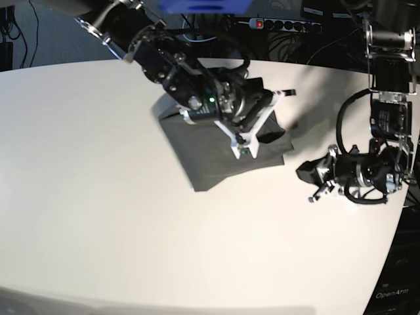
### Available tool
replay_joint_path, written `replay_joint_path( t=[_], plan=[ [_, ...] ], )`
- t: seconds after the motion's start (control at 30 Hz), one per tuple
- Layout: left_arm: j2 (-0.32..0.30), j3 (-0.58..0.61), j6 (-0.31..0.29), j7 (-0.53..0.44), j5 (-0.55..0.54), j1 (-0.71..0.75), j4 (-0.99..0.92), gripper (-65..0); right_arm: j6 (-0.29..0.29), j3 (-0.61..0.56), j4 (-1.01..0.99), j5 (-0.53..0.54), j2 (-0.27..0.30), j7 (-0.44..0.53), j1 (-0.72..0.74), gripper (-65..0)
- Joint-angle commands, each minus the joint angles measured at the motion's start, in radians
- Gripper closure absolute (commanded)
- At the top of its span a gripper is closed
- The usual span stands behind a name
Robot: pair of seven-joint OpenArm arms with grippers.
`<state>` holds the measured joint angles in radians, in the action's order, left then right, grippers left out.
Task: Fold the T-shirt properly
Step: 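Drag the folded bundle with the right gripper toward the left gripper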
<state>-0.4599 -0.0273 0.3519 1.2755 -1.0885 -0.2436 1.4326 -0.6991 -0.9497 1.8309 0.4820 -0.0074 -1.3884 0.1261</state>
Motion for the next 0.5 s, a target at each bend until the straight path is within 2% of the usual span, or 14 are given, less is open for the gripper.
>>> replay_joint_path(
  t=[0.0, 0.2, 0.47],
  plan=[
    [-0.012, -0.007, -0.001, -0.001, -0.017, -0.023, 0.013, -1.8, 0.001, 0.004, 0.016, -0.001, -0.012, -0.008, 0.014, -0.1],
    [-0.012, -0.006, -0.001, -0.001, -0.017, -0.018, 0.015, -1.8, 0.001, -0.005, 0.011, -0.003, -0.006, -0.008, 0.05, -0.1],
    [0.006, -0.004, -0.001, 0.0, -0.018, -0.013, 0.015, -1.8, 0.001, -0.03, -0.024, 0.001, 0.08, -0.008, 0.155, -0.1]
  ],
)
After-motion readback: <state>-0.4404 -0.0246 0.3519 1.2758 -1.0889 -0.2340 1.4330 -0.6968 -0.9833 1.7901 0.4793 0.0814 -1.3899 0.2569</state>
